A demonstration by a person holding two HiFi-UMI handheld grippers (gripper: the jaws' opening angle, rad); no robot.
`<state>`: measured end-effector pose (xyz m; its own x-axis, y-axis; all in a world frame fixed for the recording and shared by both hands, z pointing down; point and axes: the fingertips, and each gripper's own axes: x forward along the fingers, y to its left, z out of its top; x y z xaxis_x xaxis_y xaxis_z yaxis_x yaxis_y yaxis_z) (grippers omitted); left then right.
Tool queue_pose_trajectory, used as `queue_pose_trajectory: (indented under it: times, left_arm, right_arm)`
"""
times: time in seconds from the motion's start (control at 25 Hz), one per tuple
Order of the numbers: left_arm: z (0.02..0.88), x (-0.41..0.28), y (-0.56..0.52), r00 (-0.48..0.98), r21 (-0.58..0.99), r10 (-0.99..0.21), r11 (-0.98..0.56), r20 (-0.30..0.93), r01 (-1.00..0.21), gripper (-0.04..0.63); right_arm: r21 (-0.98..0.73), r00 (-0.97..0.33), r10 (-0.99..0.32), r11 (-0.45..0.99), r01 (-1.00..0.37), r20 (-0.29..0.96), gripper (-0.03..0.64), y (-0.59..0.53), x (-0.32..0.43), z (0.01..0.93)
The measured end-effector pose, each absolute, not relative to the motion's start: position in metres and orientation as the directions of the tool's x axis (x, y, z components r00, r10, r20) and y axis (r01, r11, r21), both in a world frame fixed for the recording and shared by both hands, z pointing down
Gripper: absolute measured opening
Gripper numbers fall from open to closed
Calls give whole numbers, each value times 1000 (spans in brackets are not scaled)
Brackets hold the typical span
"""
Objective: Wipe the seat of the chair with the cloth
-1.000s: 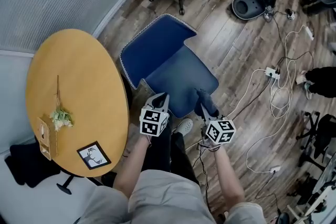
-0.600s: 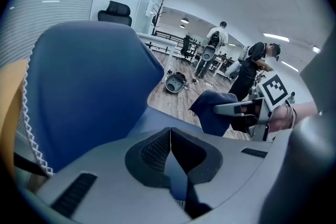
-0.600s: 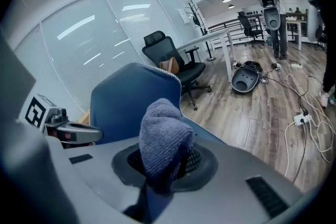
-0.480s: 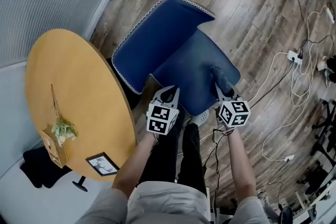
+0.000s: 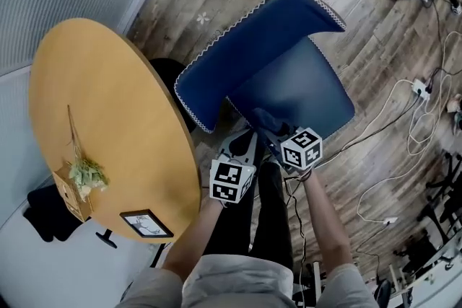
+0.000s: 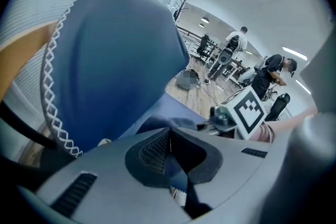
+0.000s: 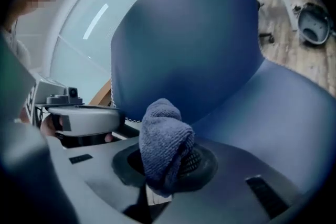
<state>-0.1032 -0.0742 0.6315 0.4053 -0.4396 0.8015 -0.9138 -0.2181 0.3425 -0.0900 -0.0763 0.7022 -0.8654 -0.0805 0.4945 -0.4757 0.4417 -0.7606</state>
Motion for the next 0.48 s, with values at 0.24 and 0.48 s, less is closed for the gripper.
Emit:
queue_pose_trajectory:
  times: [0.24, 0.48]
  left_arm:
    - [639, -121, -60, 397, 365, -436, -160, 808, -917, 28]
    - [634, -137, -72, 390, 359, -469, -158, 792, -920, 28]
  right_arm:
    - [-699, -811, 32, 526, -484, 585, 67, -73, -155, 773]
    - [-485, -659, -65, 624, -613, 749, 67, -102, -167, 822]
